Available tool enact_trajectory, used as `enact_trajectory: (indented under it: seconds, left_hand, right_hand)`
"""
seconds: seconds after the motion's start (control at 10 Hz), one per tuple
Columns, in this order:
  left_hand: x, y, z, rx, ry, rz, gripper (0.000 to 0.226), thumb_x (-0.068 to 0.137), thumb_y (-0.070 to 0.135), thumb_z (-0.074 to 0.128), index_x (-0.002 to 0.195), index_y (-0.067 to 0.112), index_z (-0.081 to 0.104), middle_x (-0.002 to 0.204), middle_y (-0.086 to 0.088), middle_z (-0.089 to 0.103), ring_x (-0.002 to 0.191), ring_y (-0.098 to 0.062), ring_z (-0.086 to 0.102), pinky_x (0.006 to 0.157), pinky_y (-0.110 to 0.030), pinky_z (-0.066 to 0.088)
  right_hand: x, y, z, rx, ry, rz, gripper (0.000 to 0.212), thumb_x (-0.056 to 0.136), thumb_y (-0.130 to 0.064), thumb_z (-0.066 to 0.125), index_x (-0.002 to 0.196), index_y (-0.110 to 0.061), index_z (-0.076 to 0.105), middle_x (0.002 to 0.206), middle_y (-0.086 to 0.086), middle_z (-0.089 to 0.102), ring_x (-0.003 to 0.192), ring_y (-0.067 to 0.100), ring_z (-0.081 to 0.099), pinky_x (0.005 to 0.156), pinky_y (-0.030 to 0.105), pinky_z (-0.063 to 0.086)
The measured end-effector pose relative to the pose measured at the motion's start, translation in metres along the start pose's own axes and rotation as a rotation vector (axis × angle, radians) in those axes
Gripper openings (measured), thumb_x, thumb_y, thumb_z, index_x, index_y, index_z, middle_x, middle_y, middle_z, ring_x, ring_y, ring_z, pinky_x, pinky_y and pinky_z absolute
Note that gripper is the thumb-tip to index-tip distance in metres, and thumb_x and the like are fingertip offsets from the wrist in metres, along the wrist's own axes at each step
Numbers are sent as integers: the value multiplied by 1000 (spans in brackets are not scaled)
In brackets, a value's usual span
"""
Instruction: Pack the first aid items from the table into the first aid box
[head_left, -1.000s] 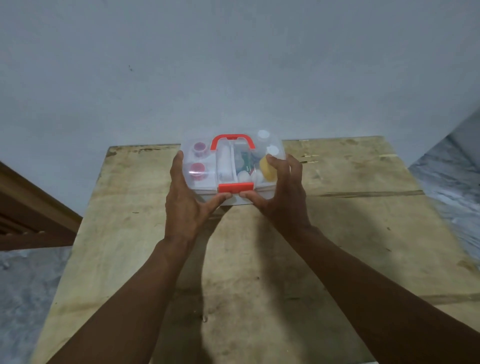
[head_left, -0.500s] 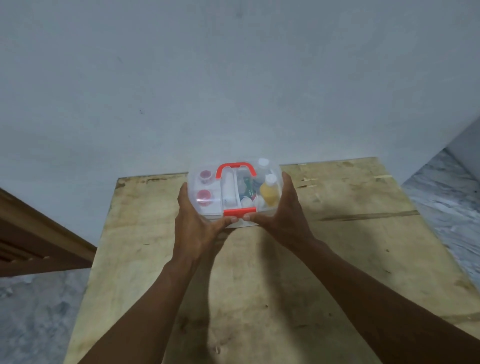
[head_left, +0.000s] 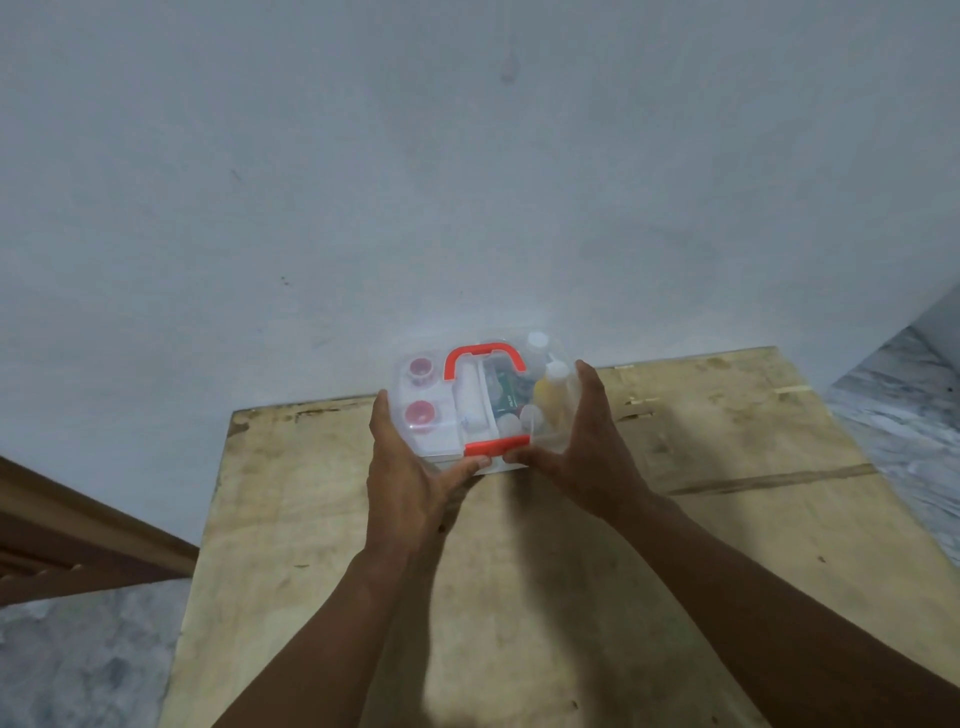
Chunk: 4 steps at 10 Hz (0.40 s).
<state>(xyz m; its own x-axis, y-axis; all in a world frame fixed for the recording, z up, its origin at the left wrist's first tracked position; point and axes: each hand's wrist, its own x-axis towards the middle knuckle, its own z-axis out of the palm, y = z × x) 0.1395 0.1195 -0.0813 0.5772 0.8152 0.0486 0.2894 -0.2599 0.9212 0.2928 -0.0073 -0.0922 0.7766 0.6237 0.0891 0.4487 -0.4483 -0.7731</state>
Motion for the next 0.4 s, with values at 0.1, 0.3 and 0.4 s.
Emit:
enact_trajectory:
  seconds: [0.1, 0.3, 0.4]
  left_hand:
    - [6, -7, -5, 31, -42, -7, 123, 58, 39, 92, 149, 23, 12, 138, 5, 45, 119, -15, 52, 85, -9, 45]
    - [-20, 10, -36, 240, -51, -89, 127, 73, 45, 80, 155, 15, -12, 163, -7, -6, 150, -24, 1, 112, -35, 21]
    - [-92, 11, -69, 228, 141, 74, 35, 89, 38, 64, 122, 41, 52, 120, 13, 62, 105, -6, 64, 85, -17, 46]
  right_hand:
    - [2, -7, -6, -81, -43, 13, 126, 52, -77, 75, 149, -22, 15, 148, 0, 34, 132, 25, 44, 97, 52, 51]
    - [-34, -63, -61, -271, -73, 42, 109, 71, -56, 79, 153, -15, 20, 159, 12, 23, 145, 26, 28, 112, 46, 38]
    - [-56, -128, -135, -14, 174, -111, 10, 89, -31, 70, 97, -25, 69, 97, -5, 74, 85, -2, 65, 78, 26, 51]
